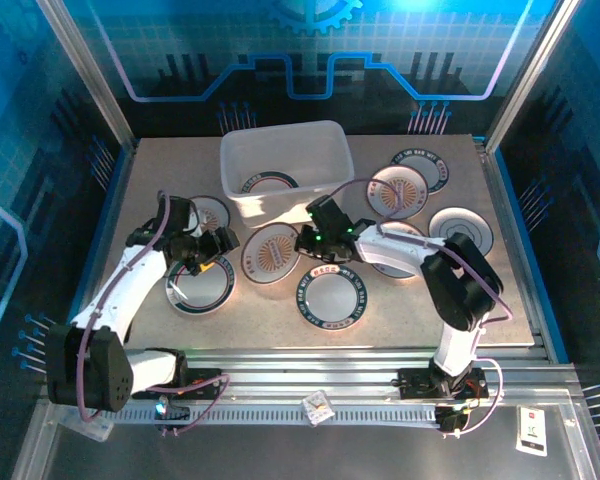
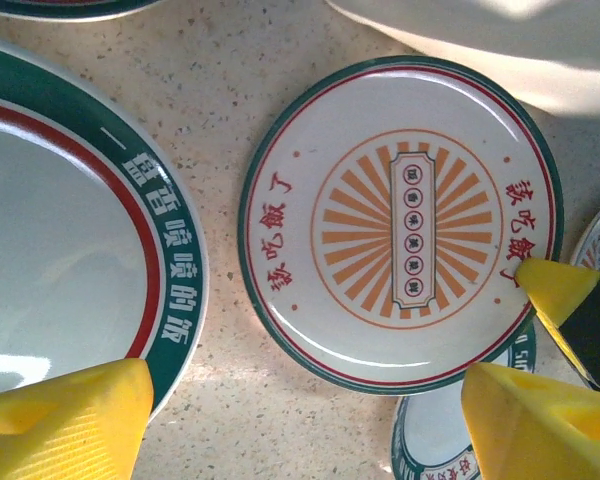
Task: Place the plates into the plastic bin on the countertop
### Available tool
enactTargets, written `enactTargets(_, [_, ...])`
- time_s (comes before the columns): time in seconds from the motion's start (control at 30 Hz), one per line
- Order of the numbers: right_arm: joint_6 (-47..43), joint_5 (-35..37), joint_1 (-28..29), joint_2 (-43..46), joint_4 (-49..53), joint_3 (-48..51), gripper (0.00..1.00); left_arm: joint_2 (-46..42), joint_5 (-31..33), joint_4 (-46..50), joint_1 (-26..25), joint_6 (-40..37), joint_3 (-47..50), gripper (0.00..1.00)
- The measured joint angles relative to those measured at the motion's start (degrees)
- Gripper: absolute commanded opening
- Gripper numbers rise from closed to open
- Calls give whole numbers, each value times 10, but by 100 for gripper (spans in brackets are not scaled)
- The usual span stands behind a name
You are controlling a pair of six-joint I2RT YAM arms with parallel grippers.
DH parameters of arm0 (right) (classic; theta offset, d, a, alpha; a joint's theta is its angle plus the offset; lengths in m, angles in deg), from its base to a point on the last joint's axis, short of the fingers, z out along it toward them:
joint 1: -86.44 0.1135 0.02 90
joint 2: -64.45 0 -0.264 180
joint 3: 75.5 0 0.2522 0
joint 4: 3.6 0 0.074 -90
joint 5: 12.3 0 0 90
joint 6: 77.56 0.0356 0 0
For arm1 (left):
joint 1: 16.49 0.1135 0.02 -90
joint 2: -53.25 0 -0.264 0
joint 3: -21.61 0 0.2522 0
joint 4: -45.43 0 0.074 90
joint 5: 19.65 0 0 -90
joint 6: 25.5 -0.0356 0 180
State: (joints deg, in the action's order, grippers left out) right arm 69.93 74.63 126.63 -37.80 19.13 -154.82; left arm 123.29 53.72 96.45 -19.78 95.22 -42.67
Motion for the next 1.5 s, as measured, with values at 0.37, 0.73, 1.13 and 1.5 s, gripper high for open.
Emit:
enactTargets(0.37, [-3, 18, 0, 83, 7, 39, 3, -24, 3, 17, 0, -8, -26, 82])
enactTargets(0.73, [-40, 22, -1, 175, 50, 57, 2, -41, 14, 34, 0, -17, -64, 83])
enactTargets(1.13, [-85, 9, -8, 309, 121, 68, 1, -29, 44, 54, 0, -47, -160, 87])
enactTargets(1.5, [-139, -28, -76, 278, 185, -79, 0, 43, 44, 50, 4, -53, -230, 89])
